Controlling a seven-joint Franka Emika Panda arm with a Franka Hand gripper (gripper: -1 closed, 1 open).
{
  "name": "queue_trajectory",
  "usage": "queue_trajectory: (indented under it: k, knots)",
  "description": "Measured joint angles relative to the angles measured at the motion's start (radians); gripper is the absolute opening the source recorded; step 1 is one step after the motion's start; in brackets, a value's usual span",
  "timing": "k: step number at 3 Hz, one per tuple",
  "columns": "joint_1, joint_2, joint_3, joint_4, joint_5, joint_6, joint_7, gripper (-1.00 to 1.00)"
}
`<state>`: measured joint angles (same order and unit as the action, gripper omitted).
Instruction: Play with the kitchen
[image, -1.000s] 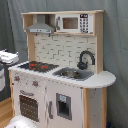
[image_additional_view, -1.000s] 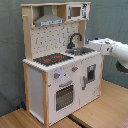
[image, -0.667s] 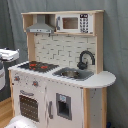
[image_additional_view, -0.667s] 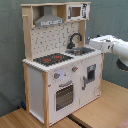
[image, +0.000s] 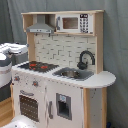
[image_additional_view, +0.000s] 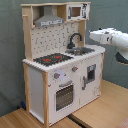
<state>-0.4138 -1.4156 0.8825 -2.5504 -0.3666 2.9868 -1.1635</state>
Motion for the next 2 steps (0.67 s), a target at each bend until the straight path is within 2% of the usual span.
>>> queue_trajectory:
  k: [1, 2]
  knots:
    - [-0.08, 0.051, -0.034, 0.015, 0.003, 0.037, 0.0, 1.0]
    - [-0.153, 0.112, -0.042, 0.061, 0.003, 0.068, 0.0, 1.0]
